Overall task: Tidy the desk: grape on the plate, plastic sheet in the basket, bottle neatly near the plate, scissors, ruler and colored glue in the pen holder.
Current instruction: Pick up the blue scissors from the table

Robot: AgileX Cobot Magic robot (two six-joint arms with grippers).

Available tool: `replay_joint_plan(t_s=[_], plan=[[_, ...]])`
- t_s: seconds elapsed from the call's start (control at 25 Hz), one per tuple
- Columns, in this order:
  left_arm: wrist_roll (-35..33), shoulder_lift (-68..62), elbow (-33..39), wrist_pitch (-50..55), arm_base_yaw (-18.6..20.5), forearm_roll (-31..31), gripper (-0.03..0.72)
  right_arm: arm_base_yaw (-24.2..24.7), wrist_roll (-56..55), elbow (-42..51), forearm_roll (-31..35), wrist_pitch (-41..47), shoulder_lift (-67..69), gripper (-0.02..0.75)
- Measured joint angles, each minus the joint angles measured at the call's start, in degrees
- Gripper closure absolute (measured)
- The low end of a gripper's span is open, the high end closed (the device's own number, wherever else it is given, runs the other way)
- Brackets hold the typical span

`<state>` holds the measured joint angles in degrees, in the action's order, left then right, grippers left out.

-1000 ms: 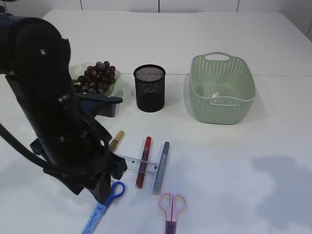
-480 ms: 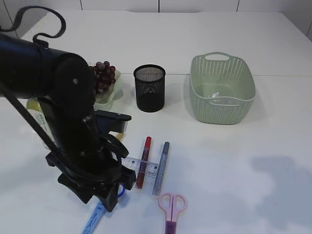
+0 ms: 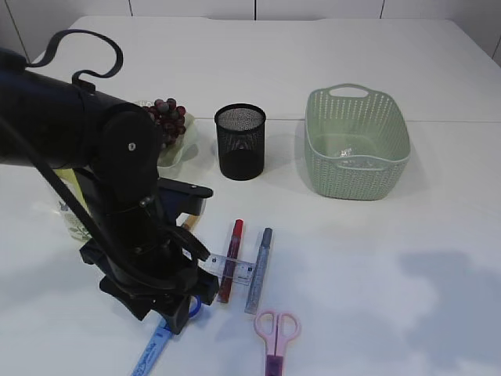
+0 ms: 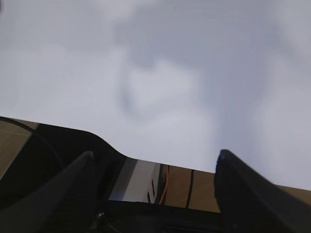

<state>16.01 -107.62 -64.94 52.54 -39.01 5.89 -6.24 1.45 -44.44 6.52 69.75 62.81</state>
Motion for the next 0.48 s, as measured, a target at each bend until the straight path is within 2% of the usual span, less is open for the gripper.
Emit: replay_joint_plan(t_s=[0.48], plan=[[0.0, -1.43, 0.0, -0.36, 0.0, -0.21, 0.324, 0.0, 0.51, 0.0, 1.15, 0.0, 0.0, 0.155]])
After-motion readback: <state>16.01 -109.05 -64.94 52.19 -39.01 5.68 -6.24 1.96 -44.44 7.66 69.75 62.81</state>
